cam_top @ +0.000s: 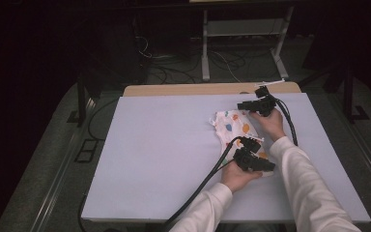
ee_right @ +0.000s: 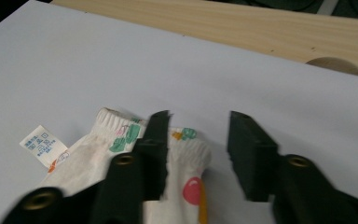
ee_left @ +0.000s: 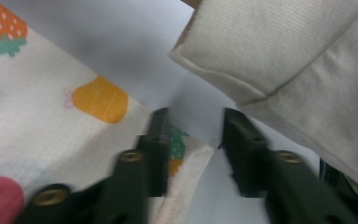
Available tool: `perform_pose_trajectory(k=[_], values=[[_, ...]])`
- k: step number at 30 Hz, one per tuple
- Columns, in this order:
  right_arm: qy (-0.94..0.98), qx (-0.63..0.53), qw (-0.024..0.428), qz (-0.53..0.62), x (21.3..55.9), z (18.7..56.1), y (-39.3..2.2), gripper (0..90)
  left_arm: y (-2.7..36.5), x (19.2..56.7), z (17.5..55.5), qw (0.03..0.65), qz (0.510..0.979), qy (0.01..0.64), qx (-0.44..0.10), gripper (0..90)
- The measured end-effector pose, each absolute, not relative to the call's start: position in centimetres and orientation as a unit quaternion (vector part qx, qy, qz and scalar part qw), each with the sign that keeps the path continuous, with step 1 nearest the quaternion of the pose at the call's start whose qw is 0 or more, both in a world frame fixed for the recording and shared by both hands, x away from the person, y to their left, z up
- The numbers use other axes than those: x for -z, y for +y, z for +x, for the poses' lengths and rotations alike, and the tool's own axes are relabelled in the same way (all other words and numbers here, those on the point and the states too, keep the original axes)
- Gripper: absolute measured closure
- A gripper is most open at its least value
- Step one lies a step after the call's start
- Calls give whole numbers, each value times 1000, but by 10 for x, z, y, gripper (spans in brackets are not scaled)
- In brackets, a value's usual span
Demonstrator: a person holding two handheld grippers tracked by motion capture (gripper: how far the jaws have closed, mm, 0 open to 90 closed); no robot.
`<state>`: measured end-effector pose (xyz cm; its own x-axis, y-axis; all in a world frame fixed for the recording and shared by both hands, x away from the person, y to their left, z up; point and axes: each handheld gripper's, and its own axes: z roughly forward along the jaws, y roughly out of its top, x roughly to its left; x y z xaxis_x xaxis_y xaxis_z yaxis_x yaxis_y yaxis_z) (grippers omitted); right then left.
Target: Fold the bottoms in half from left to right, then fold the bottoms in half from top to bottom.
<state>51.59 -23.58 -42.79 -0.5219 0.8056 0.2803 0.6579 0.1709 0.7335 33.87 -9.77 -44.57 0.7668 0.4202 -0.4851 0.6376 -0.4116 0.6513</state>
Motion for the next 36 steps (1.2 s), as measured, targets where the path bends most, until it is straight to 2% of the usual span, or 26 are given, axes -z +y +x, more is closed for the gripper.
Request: perform_pose_trajectory(k=[2,6,8,10,12,17,23,30,36], values=[[761,-434,84,475,425,512,-239,400,-97,446,338,446,828,316,125,519],[764,-433,88,469,423,505,-243,240,-93,444,337,457,825,309,122,401],[766,-429,91,470,422,501,-243,126,-90,442,336,463,827,299,113,315],[768,-428,92,467,421,497,-244,96,-86,440,336,461,830,296,100,235],[766,-433,97,466,418,492,-244,19,-81,437,336,462,832,294,89,152],[765,-440,99,460,414,484,-246,5,-64,434,338,485,820,296,68,96],[765,-444,102,454,411,479,-245,3,-51,435,346,468,833,290,50,6],[766,-452,97,447,409,473,-245,3,-40,431,351,474,831,291,33,0],[767,-456,94,441,406,469,-248,2,-33,423,357,462,840,284,-3,0]])
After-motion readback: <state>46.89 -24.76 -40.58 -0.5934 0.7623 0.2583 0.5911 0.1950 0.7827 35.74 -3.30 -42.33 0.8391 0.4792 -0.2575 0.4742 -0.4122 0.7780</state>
